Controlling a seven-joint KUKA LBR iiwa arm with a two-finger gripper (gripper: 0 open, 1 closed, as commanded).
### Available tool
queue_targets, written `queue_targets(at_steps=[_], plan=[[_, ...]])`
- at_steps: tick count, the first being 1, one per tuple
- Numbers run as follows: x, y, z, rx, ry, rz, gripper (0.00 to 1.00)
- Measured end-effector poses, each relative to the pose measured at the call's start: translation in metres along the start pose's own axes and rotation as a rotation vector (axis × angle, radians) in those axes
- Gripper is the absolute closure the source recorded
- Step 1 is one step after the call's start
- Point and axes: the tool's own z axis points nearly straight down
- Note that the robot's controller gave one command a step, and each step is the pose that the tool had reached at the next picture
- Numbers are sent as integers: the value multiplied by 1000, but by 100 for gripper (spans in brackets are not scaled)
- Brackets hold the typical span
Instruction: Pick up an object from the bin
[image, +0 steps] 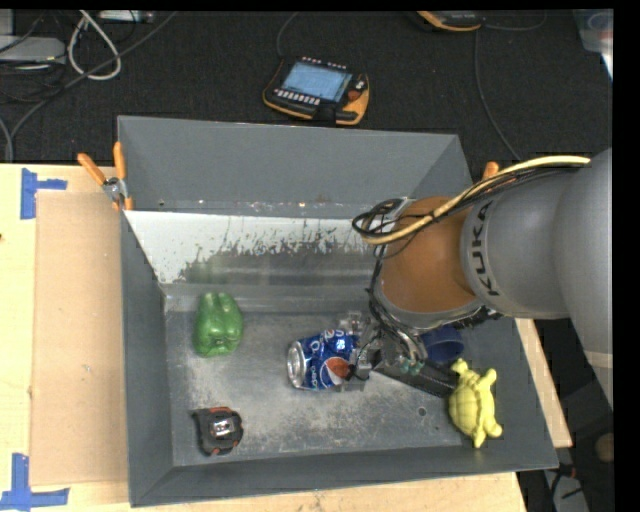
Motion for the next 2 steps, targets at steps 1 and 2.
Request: queue_targets(at_steps=[1,2], plan=[[2,0,-26,0,5,-1,100],[3,0,-61,0,10,-1,100]])
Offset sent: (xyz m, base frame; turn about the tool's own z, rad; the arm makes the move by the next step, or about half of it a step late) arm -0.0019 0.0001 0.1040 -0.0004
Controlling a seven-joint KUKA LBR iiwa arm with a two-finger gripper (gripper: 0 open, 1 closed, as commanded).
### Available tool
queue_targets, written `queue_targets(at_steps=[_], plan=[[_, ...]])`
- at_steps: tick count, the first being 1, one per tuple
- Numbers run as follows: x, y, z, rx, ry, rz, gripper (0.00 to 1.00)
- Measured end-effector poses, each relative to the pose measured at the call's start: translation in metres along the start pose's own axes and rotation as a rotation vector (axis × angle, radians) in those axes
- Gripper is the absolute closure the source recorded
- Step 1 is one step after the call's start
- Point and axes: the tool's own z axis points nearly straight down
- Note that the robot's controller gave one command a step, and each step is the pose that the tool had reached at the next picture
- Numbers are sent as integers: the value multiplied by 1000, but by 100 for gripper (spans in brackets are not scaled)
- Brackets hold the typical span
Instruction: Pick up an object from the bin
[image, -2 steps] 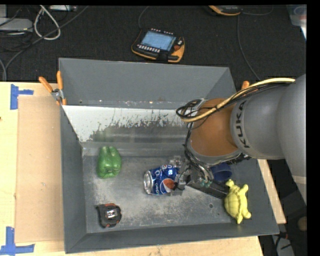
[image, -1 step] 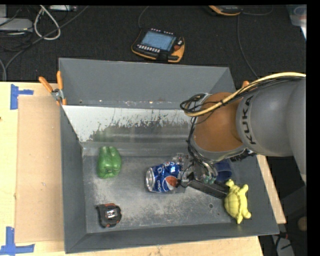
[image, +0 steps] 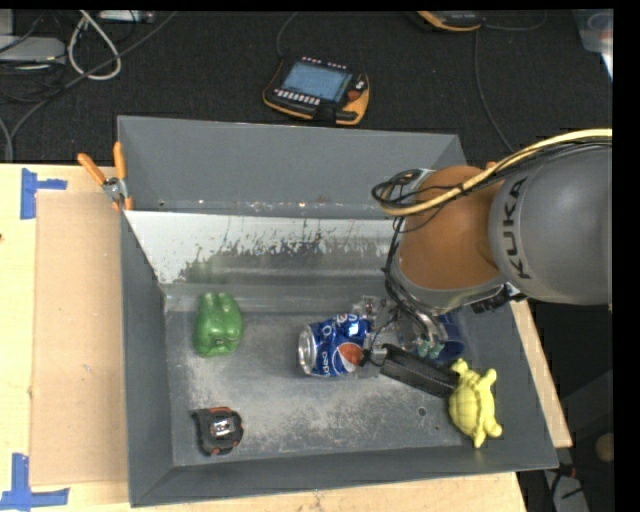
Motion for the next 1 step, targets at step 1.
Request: queue_targets(at_steps=[1], plan=[[-1,0,-37,0,-5,0,100]])
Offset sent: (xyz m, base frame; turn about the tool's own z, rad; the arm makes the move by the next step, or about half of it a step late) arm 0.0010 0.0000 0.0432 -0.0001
